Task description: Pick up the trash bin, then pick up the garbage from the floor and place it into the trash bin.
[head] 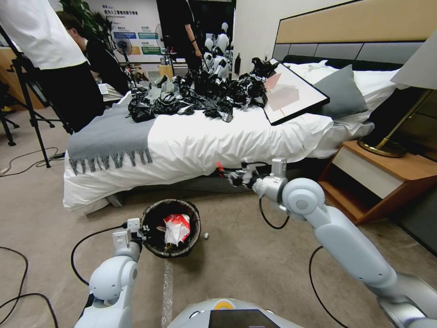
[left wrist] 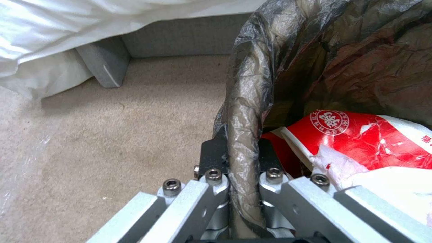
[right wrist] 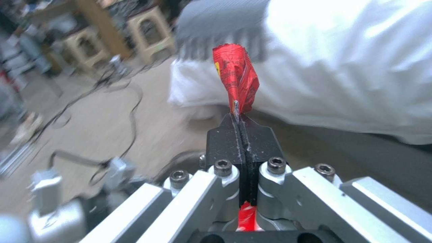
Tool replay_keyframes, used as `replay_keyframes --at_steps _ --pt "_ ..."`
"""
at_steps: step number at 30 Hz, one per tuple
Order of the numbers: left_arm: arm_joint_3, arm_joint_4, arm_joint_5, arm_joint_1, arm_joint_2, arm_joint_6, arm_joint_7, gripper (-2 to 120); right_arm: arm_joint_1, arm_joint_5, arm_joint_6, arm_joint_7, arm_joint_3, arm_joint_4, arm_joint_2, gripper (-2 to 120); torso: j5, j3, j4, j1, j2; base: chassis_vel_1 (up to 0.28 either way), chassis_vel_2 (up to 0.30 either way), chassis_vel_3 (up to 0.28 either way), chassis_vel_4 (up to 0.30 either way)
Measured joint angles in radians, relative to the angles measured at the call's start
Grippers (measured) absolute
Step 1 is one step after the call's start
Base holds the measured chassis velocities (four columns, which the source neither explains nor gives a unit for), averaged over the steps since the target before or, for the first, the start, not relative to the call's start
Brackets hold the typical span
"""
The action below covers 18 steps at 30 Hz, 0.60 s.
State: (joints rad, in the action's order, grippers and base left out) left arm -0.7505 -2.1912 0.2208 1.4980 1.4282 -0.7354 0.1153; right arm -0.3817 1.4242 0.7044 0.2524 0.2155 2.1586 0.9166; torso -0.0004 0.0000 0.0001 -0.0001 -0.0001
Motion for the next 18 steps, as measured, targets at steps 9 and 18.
replay_keyframes --at_steps 9,18 --pt "-0.009 0.007 0.002 -0.008 -0.004 0.0 -0.001 0 0.139 -0.047 -0.004 0.003 0.288 -0.124 0.083 0 0.0003 0.0 -0.0001 0.0 0.0 0.0 0.0 0.0 0.0" --pt "-0.009 0.014 0.005 -0.015 -0.003 0.0 -0.002 0 0.113 -0.088 0.001 0.022 0.39 -0.196 0.151 0 0.0003 0.0 -0.0002 0.0 0.0 0.0 0.0 0.0 0.0"
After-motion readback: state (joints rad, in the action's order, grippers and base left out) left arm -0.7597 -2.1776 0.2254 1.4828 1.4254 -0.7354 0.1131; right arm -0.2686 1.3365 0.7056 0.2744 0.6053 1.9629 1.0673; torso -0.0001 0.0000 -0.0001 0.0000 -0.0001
